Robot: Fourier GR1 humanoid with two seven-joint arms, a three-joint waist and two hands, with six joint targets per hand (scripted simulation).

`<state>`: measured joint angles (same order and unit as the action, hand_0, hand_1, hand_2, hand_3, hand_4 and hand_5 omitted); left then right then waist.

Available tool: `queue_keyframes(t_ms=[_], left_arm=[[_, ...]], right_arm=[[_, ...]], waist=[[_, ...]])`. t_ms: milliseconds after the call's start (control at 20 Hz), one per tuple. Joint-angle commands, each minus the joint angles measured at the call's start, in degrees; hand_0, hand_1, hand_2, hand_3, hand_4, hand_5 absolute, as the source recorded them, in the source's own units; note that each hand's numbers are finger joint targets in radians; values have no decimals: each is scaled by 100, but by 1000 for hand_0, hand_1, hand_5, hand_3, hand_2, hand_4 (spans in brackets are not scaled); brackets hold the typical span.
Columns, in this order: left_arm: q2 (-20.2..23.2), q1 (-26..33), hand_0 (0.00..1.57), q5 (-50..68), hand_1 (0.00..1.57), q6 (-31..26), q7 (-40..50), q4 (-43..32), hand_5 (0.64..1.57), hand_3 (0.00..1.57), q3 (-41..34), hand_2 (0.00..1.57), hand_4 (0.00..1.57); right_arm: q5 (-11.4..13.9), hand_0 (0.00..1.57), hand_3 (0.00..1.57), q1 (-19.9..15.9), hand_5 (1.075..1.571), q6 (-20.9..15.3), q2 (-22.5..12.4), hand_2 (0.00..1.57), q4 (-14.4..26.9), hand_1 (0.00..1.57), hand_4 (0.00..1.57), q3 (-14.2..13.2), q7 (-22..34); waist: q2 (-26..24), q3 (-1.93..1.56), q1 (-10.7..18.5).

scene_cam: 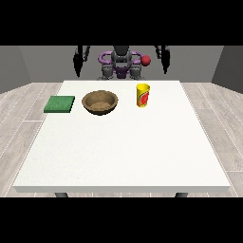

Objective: Pick the cup and pour the ball into the bowl, then pick the bowl and place it on the pad

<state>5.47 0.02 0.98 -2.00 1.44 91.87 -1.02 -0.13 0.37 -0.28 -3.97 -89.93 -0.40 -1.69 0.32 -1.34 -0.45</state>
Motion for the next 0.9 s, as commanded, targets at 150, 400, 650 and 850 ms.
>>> queue_keyframes(t_ms=[150, 400, 650, 850], left_arm=[[206, -100, 0, 60, 0, -42, 441, 511, 1557, 0, -54, 0, 0], [-166, -719, 0, 549, 0, 420, 1054, 888, 1557, 0, -355, 0, 0], [320, -669, 0, 935, 0, -36, 719, 767, 1547, 0, -898, 0, 0], [316, -810, 0, 899, 0, -98, -54, 259, 1542, 0, -1074, 0, 0]], right_arm=[[-24, 0, 0, -63, 1569, 23, -204, 0, -507, 0, 0, -46, 437], [-1299, 0, 0, 79, 1570, 1133, -953, 0, -542, 0, 0, -910, 612], [-1627, 0, 0, 96, 1570, 1383, -1135, 0, -793, 0, 0, -1381, 478], [-1608, 0, 0, 5, 1570, 1370, -966, 0, -772, 0, 0, -1324, 509]], waist=[[-1310, 106, -40], [-1085, 130, -302], [-603, 134, -244], [-291, 134, -255]])
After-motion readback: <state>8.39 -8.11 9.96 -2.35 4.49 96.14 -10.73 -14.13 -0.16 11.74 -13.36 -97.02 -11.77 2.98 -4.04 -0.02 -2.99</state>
